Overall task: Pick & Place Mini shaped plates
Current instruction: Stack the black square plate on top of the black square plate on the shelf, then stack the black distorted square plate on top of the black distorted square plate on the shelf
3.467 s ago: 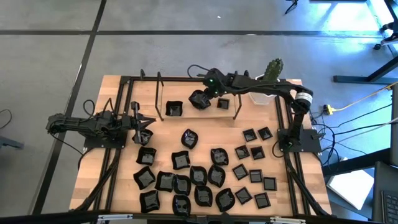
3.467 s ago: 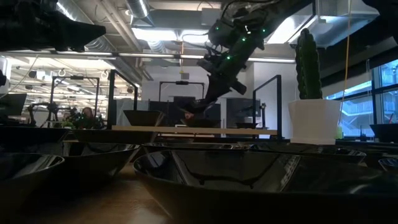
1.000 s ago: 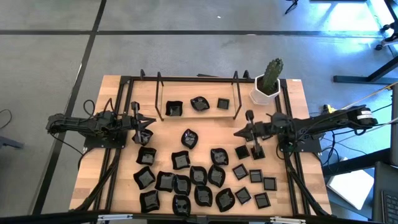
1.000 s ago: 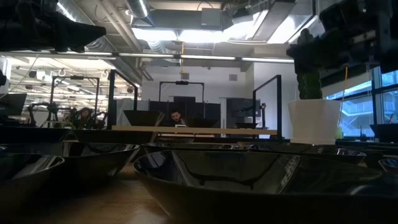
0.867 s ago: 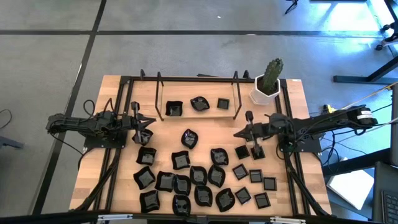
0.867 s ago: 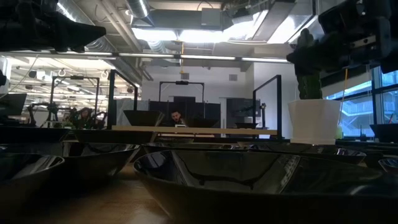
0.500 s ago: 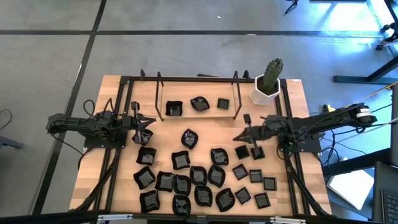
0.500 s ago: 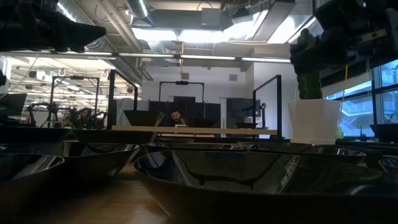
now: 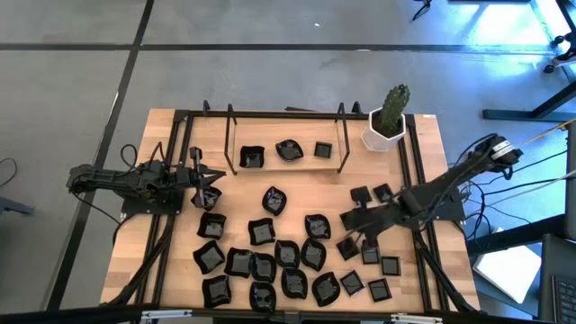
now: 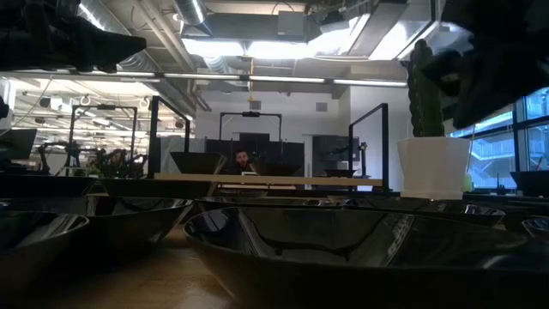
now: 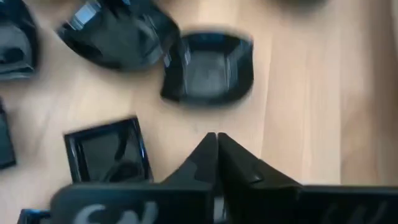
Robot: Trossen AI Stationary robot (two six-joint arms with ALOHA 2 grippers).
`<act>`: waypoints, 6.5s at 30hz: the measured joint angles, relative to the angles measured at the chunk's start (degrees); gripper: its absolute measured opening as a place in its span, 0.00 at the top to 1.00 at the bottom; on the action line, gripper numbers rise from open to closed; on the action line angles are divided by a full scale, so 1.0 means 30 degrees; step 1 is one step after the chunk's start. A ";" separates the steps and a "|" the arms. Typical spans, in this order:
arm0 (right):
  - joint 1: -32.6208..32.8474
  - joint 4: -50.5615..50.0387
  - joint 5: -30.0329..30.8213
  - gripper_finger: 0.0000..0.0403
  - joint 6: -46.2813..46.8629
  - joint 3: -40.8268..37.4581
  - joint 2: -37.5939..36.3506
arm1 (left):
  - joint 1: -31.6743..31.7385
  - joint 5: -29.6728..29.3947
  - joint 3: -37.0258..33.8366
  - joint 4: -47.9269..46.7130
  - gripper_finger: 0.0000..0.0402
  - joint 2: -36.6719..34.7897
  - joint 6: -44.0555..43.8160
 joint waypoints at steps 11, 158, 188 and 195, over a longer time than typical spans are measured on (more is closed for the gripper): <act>0.0911 -0.2881 -0.1467 0.62 0.1070 0.1351 0.3806 | 0.0000 -0.0005 0.0000 -0.0068 0.98 0.0002 0.0012; -1.2874 -0.7364 0.5839 0.85 -0.5438 1.2076 1.2437 | 0.0000 -0.0007 0.0000 -0.0248 0.99 0.0004 0.0019; -0.7680 0.3657 -0.5558 0.88 -0.9434 0.9531 0.1132 | 0.0000 0.0007 0.0000 -0.0416 0.98 -0.0003 0.0019; -0.7023 1.3793 -0.8843 0.98 -0.8228 -0.0471 -0.4594 | 0.0000 0.0000 0.0000 -0.0408 0.99 -0.0003 0.0019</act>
